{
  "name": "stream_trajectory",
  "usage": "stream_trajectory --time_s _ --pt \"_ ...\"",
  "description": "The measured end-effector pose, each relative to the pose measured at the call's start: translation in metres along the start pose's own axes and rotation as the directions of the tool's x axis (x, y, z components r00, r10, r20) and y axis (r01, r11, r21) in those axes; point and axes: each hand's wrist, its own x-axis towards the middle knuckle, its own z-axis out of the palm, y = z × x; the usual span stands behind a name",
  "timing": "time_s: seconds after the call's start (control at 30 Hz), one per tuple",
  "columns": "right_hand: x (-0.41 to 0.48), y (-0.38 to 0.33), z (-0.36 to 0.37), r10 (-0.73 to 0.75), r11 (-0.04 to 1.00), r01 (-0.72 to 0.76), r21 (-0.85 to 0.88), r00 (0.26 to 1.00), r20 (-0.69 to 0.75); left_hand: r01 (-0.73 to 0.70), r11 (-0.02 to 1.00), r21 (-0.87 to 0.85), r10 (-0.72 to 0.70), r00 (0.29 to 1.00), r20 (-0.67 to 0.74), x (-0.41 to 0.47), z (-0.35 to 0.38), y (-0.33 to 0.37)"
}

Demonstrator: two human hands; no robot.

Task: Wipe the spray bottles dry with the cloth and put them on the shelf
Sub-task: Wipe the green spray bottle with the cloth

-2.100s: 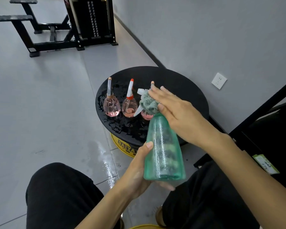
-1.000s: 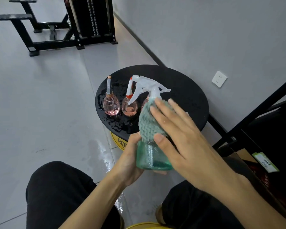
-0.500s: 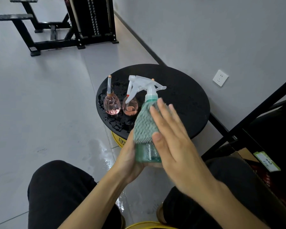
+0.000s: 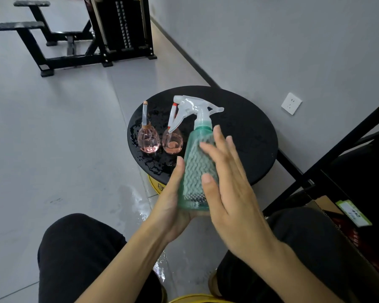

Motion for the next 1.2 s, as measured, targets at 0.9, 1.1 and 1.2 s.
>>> stream_trajectory --time_s 0.9,1.1,1.2 --pt "-0.027 -0.009 0.002 -0.067 0.997 0.064 0.035 0.991 0.116 -0.023 0.996 -0.091 0.023 1.000 -0.002 0.005 -0.006 0.005" --pt "0.017 0.006 -0.014 0.072 0.982 -0.082 0.172 0.996 0.061 0.022 0.992 0.126 -0.027 0.999 0.032 0.003 -0.005 -0.002" --pt "0.018 0.006 -0.015 0.050 0.987 -0.062 0.145 0.995 0.086 0.012 0.994 0.110 -0.013 1.000 0.011 0.004 -0.005 -0.003"
